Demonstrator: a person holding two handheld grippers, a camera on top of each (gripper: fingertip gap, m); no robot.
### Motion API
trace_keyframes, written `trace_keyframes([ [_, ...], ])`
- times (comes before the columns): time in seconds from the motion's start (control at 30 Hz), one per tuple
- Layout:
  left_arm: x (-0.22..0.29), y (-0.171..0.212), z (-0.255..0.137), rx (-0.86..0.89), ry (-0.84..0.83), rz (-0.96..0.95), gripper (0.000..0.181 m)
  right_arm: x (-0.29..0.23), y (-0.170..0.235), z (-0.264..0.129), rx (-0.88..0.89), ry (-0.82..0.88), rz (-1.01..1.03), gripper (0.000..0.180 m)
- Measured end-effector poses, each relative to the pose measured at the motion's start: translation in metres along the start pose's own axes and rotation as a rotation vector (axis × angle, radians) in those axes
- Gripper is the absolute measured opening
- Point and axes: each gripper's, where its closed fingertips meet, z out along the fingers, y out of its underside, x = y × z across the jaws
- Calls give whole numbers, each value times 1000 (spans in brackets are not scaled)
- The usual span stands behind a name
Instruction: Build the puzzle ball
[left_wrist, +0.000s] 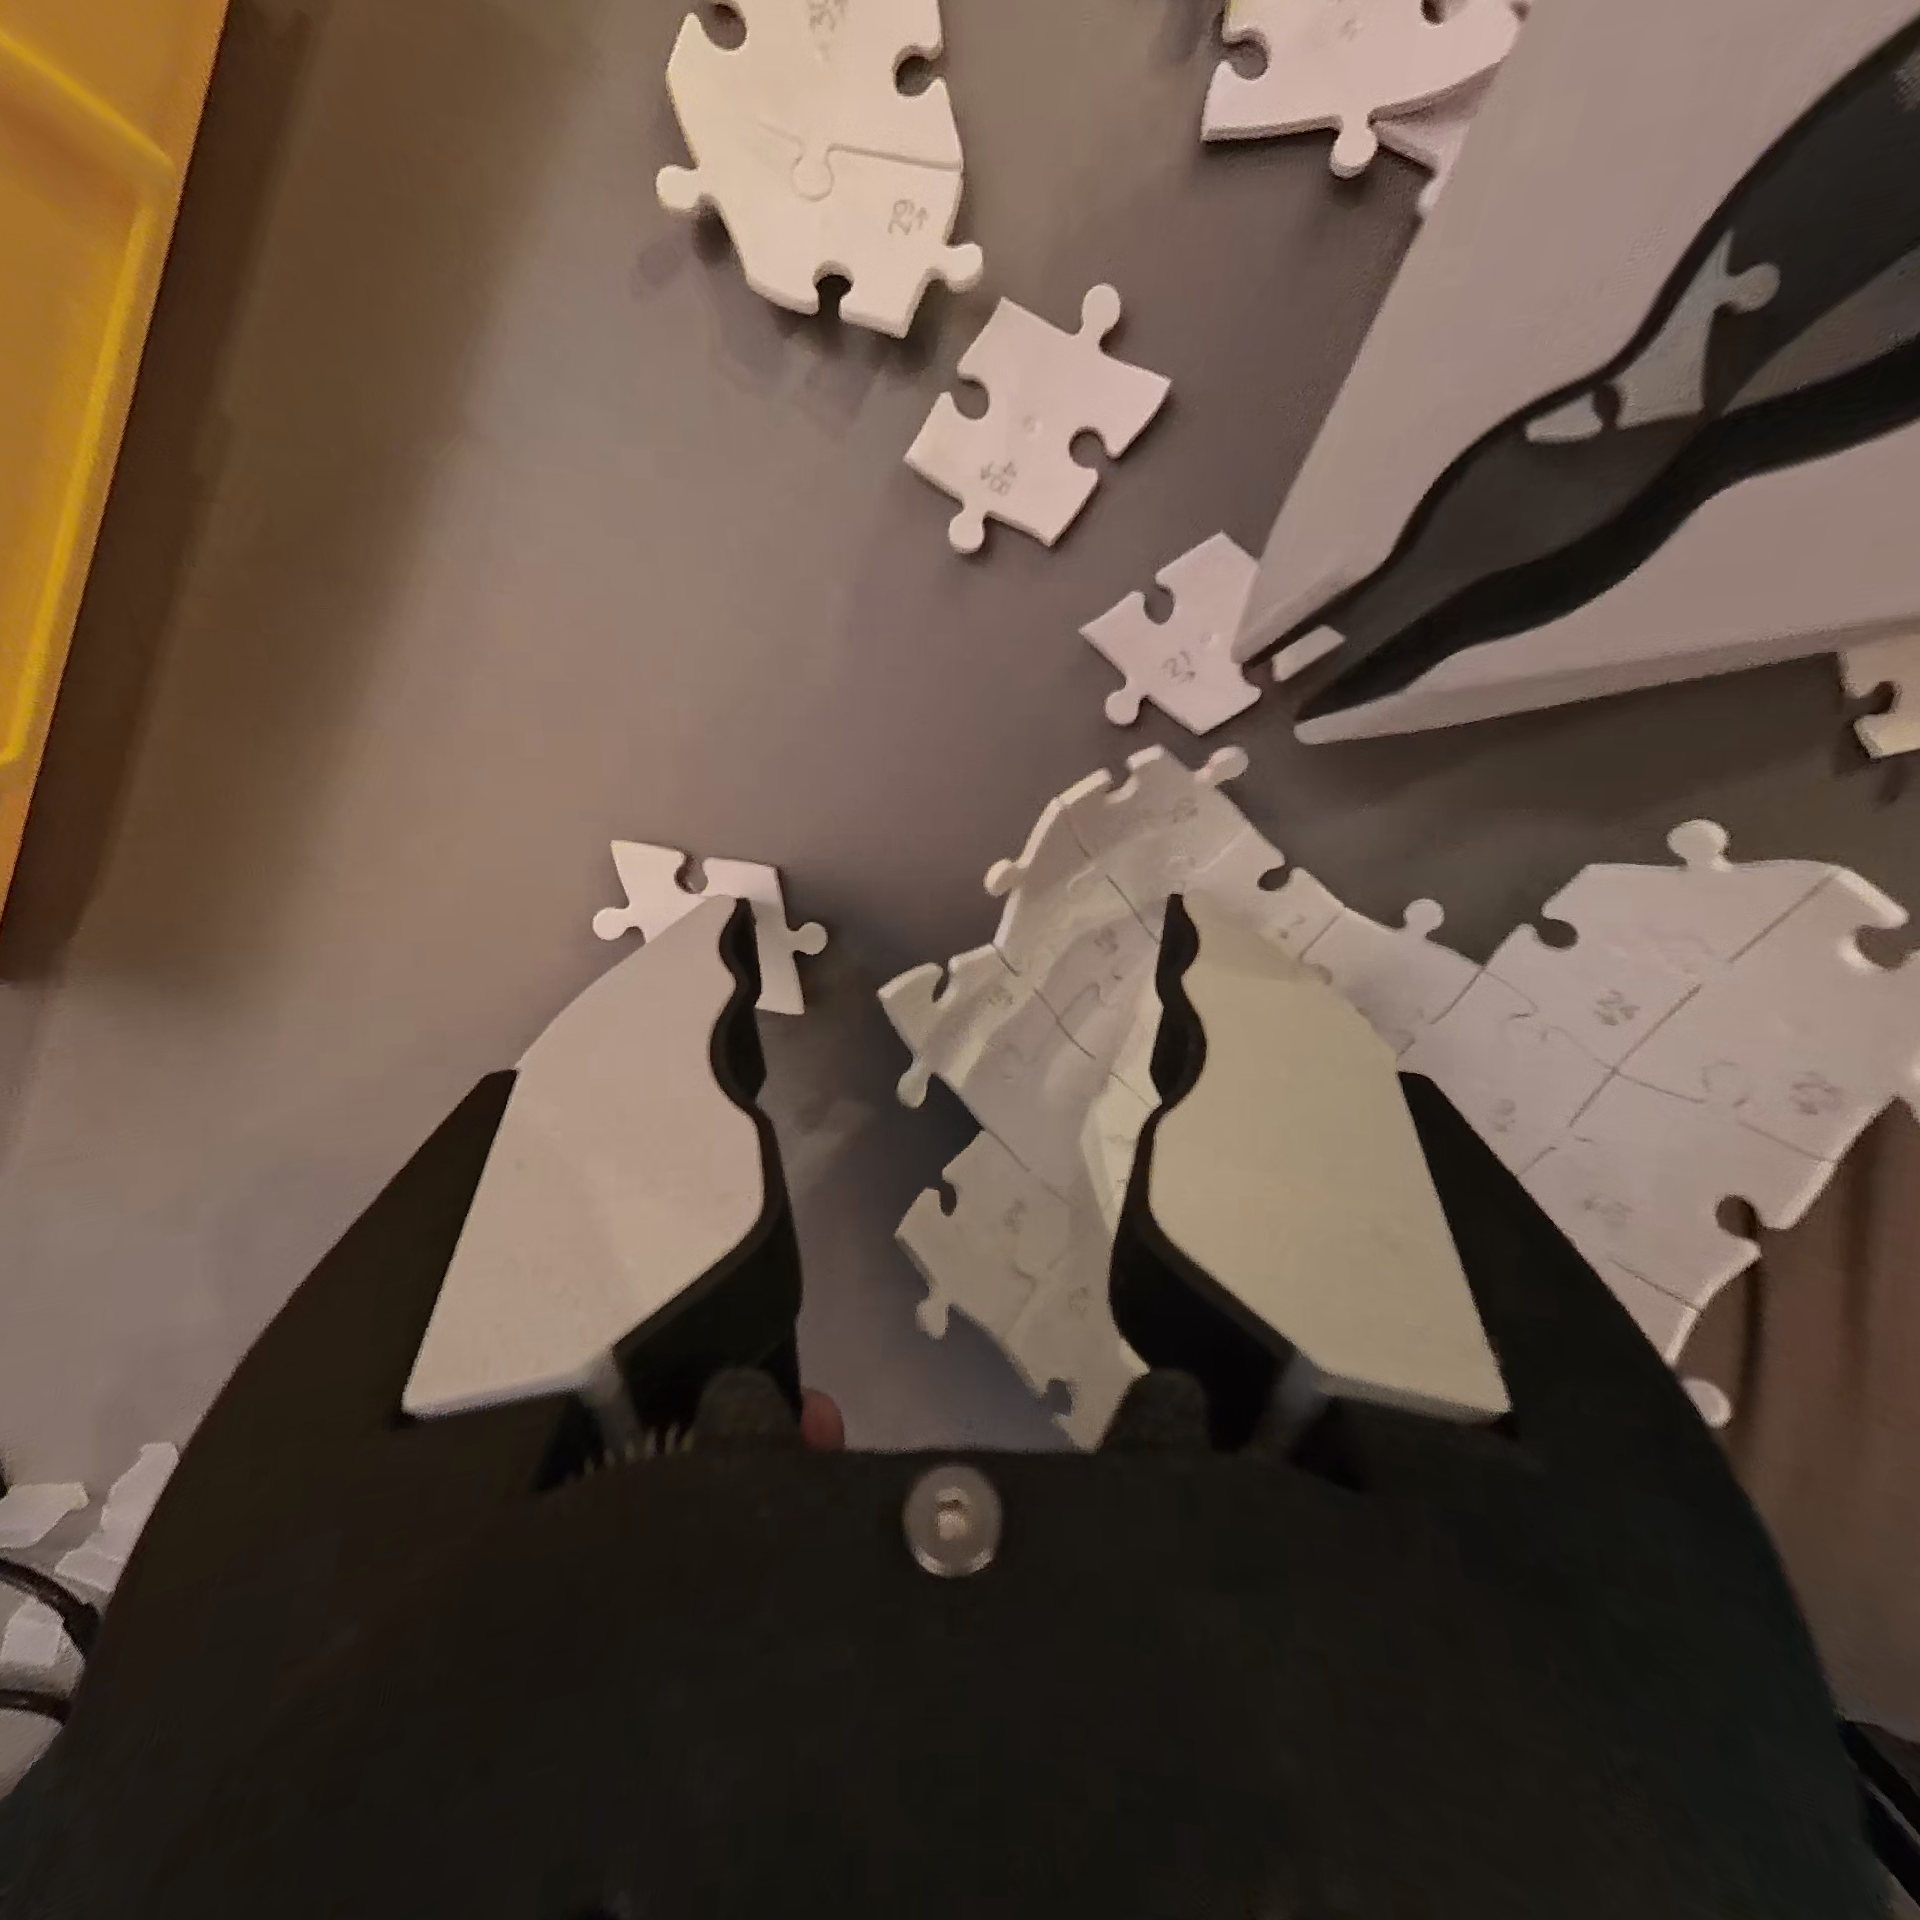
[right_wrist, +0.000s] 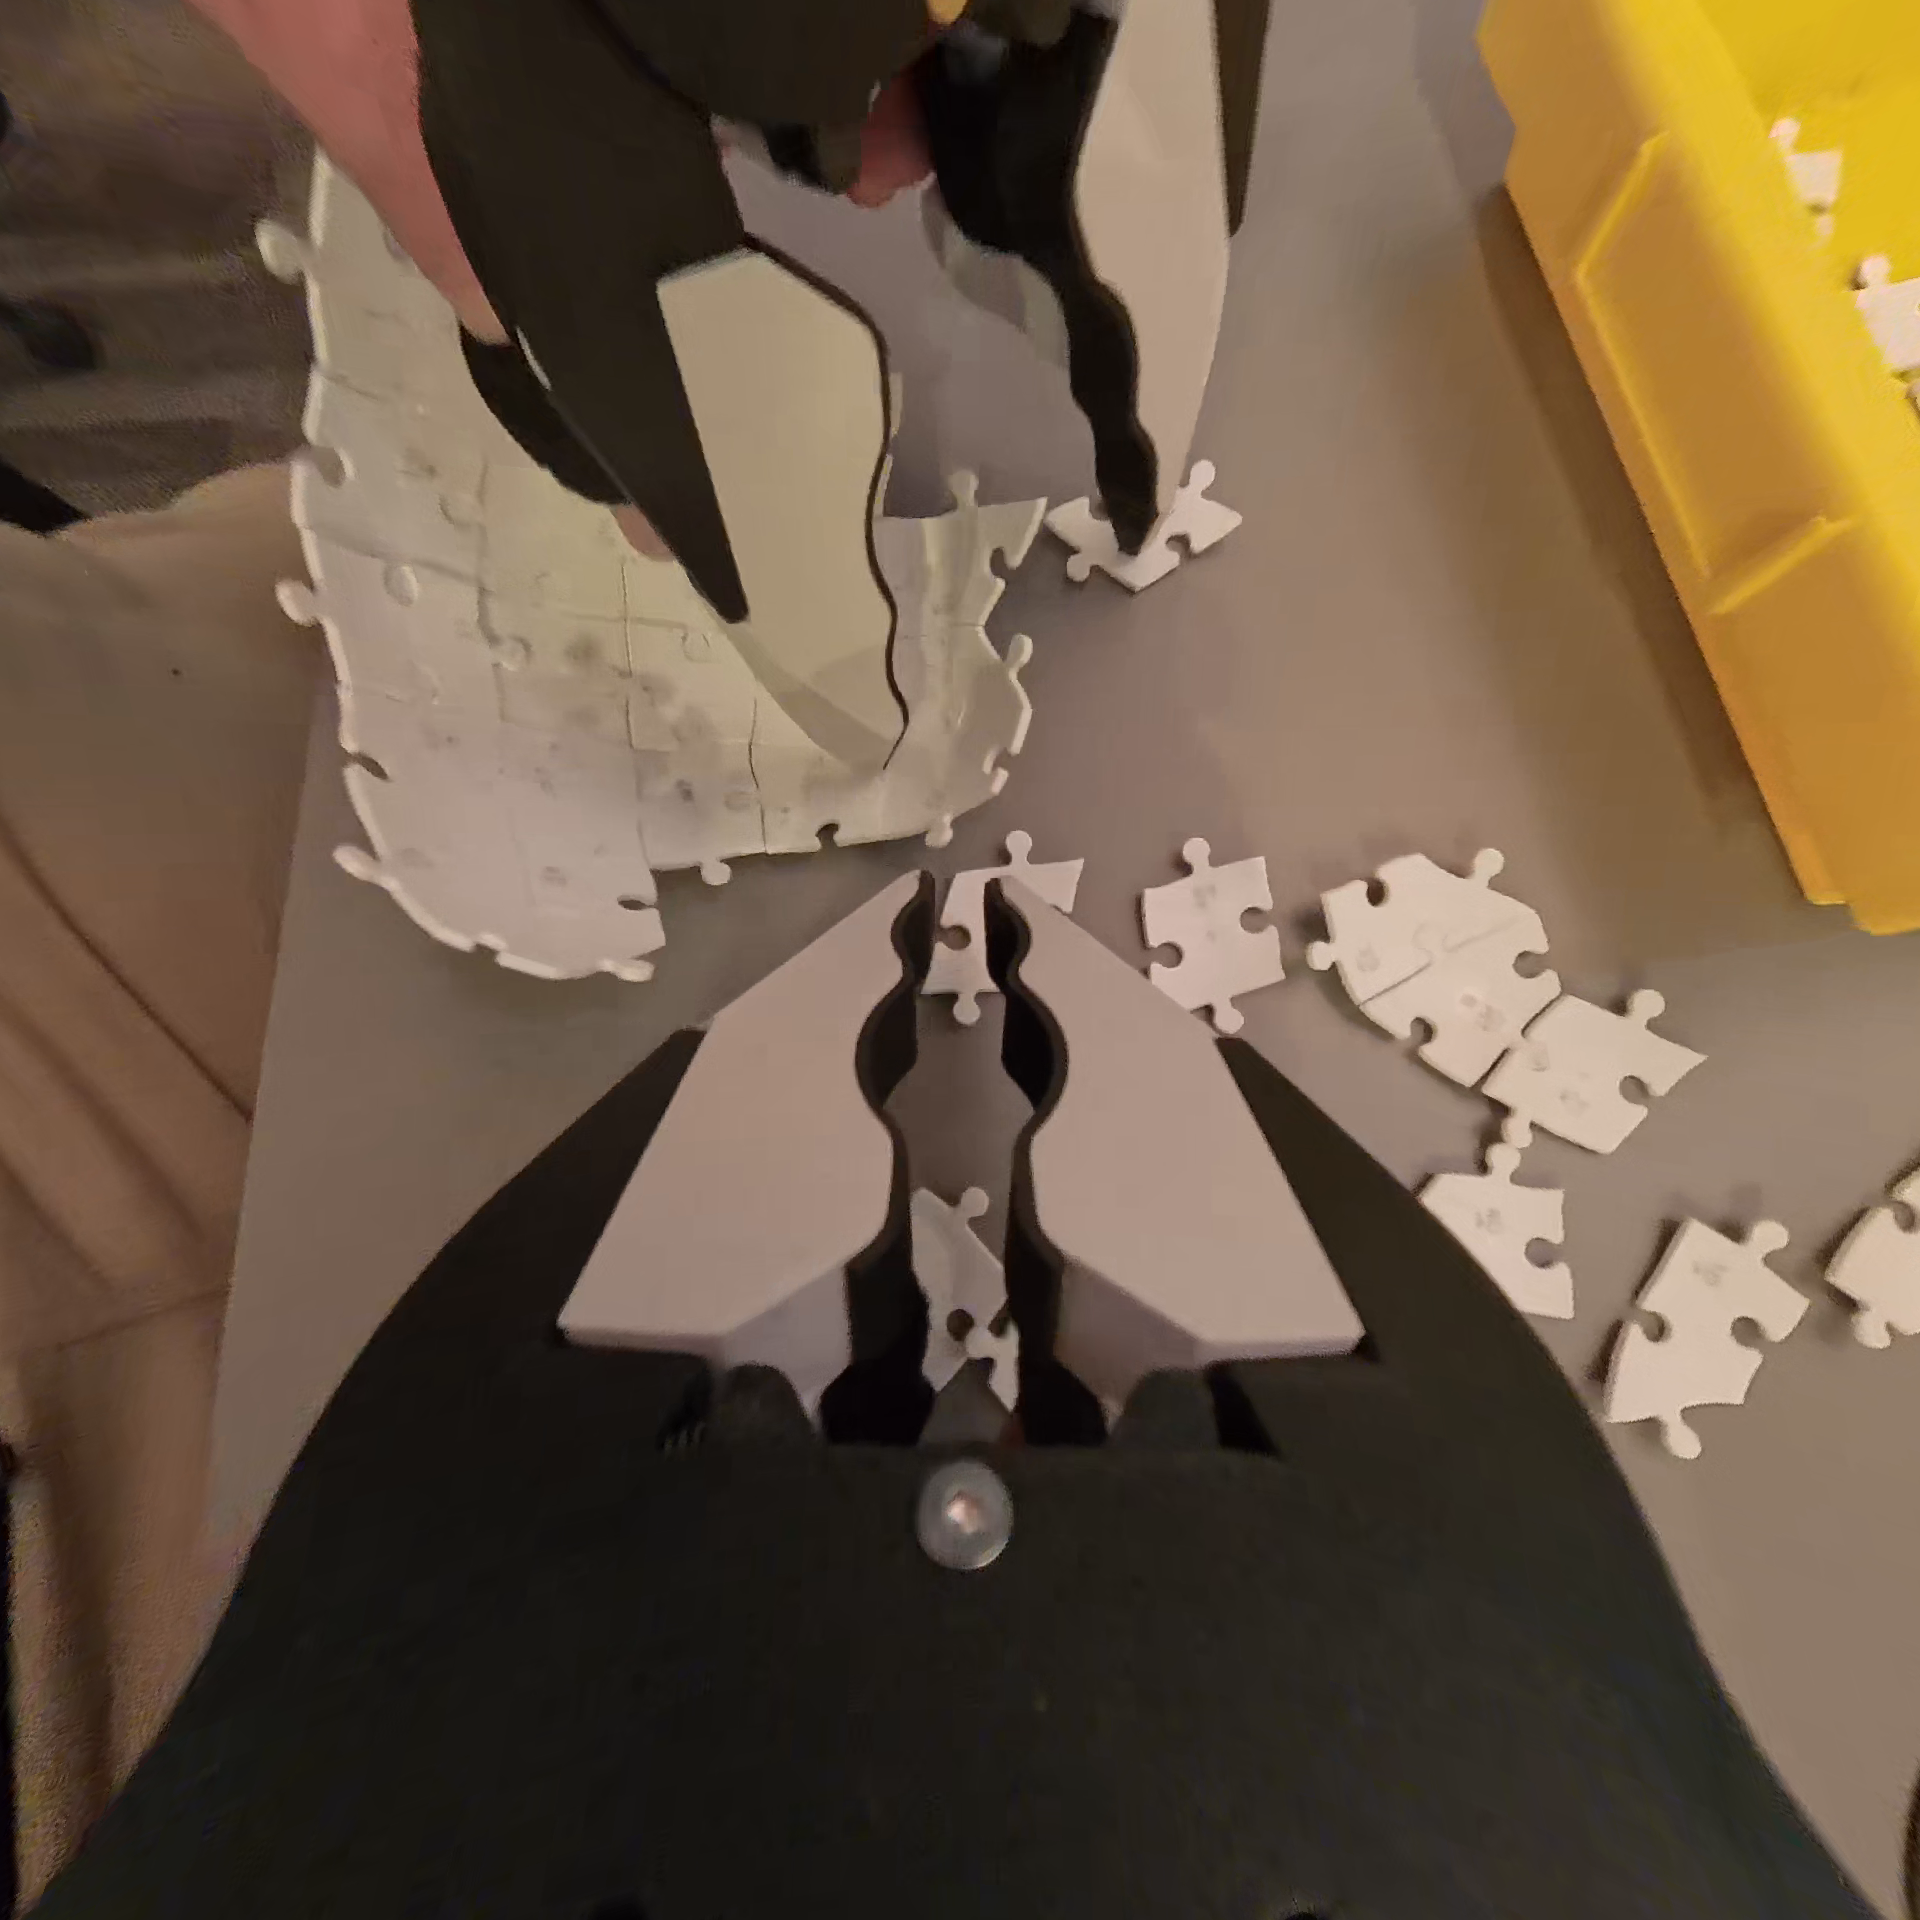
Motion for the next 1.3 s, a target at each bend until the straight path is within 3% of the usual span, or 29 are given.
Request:
trace_keyframes([
  [0.13, 1, 0, 0, -13, -5, -10, 75, 2, 12, 11, -82, 36, -69, 6],
  [0.57, -7, -15, -6, 37, -3, -35, 83, 0, 9, 15, -42, 14, 30, 0],
  [1.13, -5, 3, 2, -55, -47, -59, 89, 11, 11, 12, -58, 34, -84, 0],
  [1.3, 0, 9, 1, -58, -62, -97, 90, 12, 13, 11, -45, 45, 6, 0],
])
